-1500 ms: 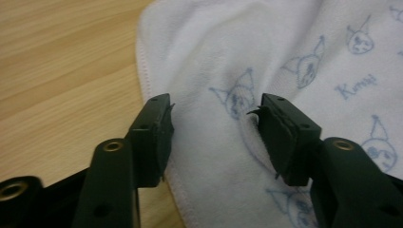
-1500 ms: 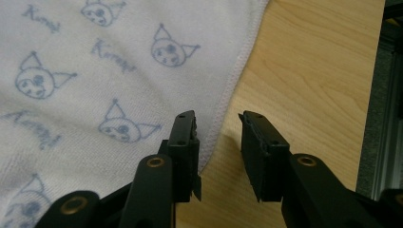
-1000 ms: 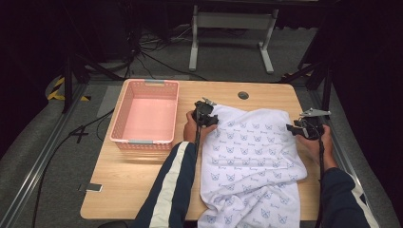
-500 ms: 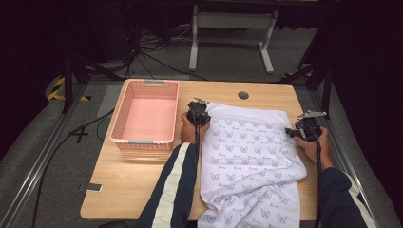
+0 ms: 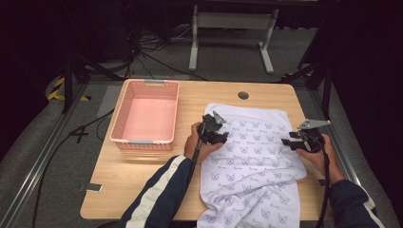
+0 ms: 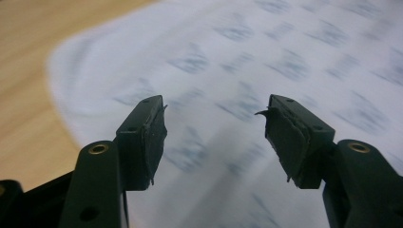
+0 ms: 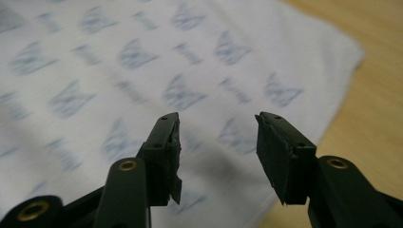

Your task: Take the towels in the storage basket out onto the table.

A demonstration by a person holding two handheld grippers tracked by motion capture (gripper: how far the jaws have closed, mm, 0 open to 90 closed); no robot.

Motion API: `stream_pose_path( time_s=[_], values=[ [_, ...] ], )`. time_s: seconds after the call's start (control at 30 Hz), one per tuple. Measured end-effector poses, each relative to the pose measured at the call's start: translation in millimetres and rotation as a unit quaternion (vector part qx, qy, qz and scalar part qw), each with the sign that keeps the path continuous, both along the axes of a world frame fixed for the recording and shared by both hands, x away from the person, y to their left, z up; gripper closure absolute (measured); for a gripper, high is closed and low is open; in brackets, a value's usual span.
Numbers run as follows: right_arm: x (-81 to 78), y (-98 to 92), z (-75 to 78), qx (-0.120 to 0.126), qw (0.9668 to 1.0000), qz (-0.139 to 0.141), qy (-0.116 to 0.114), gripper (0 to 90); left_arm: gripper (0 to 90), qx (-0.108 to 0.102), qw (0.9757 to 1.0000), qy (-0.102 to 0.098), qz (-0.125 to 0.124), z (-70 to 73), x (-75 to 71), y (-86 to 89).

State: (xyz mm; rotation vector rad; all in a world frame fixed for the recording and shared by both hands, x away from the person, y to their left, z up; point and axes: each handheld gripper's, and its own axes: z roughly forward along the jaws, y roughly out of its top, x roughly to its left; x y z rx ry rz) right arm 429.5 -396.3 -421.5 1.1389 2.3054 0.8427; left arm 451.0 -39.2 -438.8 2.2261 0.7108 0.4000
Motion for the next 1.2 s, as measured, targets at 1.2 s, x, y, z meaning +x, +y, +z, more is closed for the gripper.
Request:
stream_pose_path(
  time_s=[1.2],
  values=[
    [39.8, 38.0, -26.1, -0.045, 0.9979, -0.039, -0.024, 48.7, 45.7, 0.068, 0.9974, 0.005, 0.023, -18.3, 21.8, 18.1]
  ],
)
